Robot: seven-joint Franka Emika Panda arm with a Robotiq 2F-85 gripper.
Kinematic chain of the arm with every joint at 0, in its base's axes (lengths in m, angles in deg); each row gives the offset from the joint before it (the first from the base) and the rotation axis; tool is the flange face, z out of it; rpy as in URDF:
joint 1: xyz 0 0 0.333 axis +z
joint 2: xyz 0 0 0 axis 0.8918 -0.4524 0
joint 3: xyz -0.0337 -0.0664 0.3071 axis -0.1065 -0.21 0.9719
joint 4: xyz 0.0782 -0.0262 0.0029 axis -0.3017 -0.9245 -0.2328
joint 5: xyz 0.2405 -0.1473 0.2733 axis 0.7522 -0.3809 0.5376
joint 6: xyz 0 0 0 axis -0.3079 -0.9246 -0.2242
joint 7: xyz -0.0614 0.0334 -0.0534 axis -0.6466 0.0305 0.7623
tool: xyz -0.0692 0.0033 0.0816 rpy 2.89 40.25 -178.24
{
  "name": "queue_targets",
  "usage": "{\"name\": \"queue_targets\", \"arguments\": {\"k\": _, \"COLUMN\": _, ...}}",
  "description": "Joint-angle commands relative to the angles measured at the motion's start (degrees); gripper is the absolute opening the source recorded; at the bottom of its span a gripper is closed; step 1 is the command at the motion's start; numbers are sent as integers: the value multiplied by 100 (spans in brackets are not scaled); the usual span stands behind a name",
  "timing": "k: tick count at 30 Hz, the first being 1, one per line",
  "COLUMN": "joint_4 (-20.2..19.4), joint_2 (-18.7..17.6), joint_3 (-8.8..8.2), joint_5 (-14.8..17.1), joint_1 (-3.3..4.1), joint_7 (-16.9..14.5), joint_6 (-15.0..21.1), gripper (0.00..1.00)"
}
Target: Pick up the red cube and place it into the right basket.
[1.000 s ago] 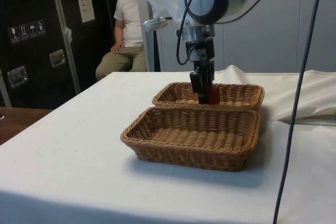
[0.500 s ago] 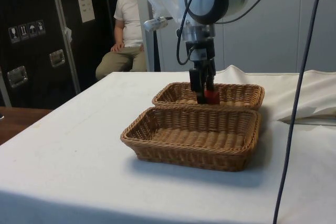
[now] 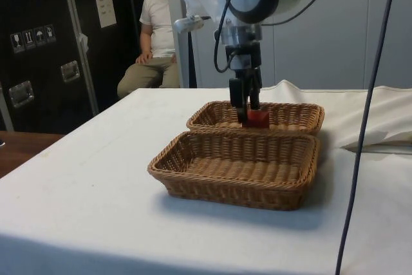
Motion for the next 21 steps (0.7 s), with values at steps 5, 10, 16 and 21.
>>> {"name": "queue_targets", "arguments": {"k": 5, "joint_4": 57, "joint_2": 355, "joint_3": 34, "joint_5": -241, "joint_1": 52, "joint_7": 298, "joint_6": -332, "gripper": 100}}
{"name": "queue_targets", "arguments": {"k": 10, "joint_4": 138, "joint_2": 544, "joint_3": 143, "joint_5": -350, "joint_1": 57, "joint_7": 464, "joint_6": -544, "gripper": 100}}
{"name": "queue_targets", "arguments": {"k": 16, "joint_4": 338, "joint_2": 762, "joint_3": 361, "joint_5": -418, "joint_1": 52, "joint_7": 613, "joint_6": -894, "gripper": 100}}
{"name": "queue_targets", "arguments": {"k": 21, "joint_4": 441, "joint_2": 796, "joint_3": 464, "joint_5": -424, "joint_1": 52, "joint_7": 665, "joint_6": -1014, "gripper": 100}}
